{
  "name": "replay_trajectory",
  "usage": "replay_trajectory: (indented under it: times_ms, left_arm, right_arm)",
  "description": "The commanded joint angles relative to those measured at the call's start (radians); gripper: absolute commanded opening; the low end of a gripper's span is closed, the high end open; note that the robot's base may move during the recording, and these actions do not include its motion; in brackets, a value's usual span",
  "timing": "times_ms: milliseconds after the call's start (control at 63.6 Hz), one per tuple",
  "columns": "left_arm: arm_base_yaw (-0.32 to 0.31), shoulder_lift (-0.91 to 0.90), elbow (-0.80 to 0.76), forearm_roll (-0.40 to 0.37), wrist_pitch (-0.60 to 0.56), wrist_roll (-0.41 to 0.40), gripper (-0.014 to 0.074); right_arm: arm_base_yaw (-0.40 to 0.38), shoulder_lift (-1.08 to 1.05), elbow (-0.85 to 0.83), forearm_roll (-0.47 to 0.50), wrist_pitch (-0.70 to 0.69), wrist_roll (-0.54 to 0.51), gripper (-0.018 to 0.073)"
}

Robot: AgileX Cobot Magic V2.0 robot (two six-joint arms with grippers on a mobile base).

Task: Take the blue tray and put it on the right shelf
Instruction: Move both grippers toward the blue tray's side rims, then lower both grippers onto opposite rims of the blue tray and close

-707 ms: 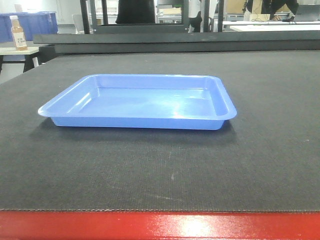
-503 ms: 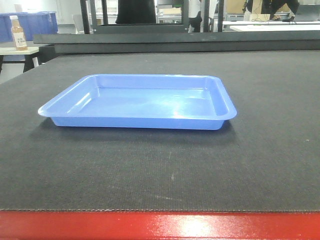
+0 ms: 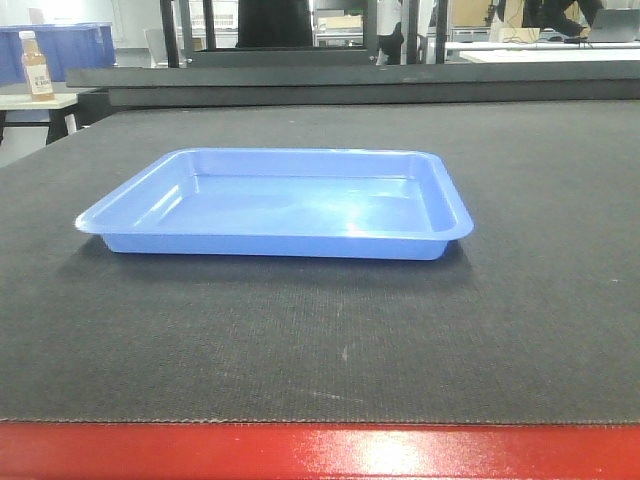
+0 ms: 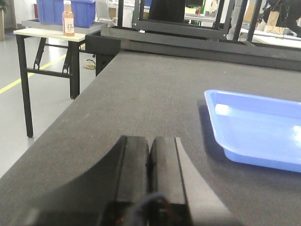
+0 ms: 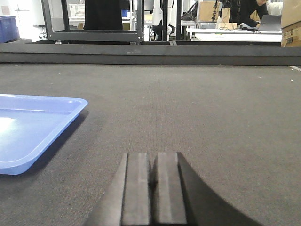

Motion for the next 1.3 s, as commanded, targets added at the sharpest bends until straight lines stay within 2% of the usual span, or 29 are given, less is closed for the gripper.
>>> replay_trajectory:
  times_ms: [0,173,220,299,409,503,582,692,786,880,1053,1148,1289]
  left_arm:
    - [-0.003,-0.015,0.031,-0.004,-0.105,0.0,-0.0048]
    - [-0.003,-0.009,0.014,-0.004,-0.211,0.0,-0.0048]
    - [-0.003,-0.009,-0.024,-0.004,-0.202,0.0,-0.0048]
    - [-0.003,0.01,-0.144,0.032,-0.067,0.0,-0.0048]
    - [-0.003,0.093,-0.347,0.039,0.15,0.0,-0.0045]
    - [-0.003,0.198,-0.493,0.039,0.276,0.0,0.0023]
    - [-0.003,0.313,-0.583,0.037,0.346,0.0,0.0173]
    - [-0.003,0.461,-0.657,0.015,0.361,0.0,0.0359]
    - [-0.021,0.574,-0.721,-0.008,0.353,0.012,0.0407]
    - [-0.082,0.693,-0.81,-0.004,0.375,0.041,0.0407]
    - [-0.183,0.947,-1.021,-0.004,0.526,0.052,0.0405]
    - [-0.206,1.097,-1.146,-0.001,0.614,0.074,0.0402]
    - [-0.214,1.331,-1.362,-0.001,0.753,0.074,0.0402]
  right_arm:
    - [0.0,-0.019,-0.022,0.0,-0.093,-0.007,0.0055]
    - [0.0,-0.019,-0.032,0.001,-0.134,-0.006,0.0055]
    - [0.0,-0.019,-0.063,0.004,-0.143,-0.006,0.0055]
    - [-0.001,-0.008,-0.173,0.004,-0.077,-0.006,0.0055]
    - [0.0,0.082,-0.369,0.004,0.044,-0.006,0.0057]
    - [0.0,0.198,-0.506,0.004,0.107,-0.006,0.0083]
    - [0.0,0.321,-0.592,0.004,0.124,-0.006,0.0232]
    - [0.017,0.461,-0.66,0.004,0.128,-0.006,0.0503]
    - [0.061,0.57,-0.711,-0.005,0.155,-0.014,0.0641]
    - [0.138,0.713,-0.798,-0.005,0.213,-0.014,0.0623]
    - [0.274,0.953,-1.022,0.013,0.359,-0.014,0.0623]
    - [0.328,1.099,-1.164,0.057,0.474,-0.004,0.0623]
    - [0.34,1.328,-1.381,0.075,0.667,0.061,0.0623]
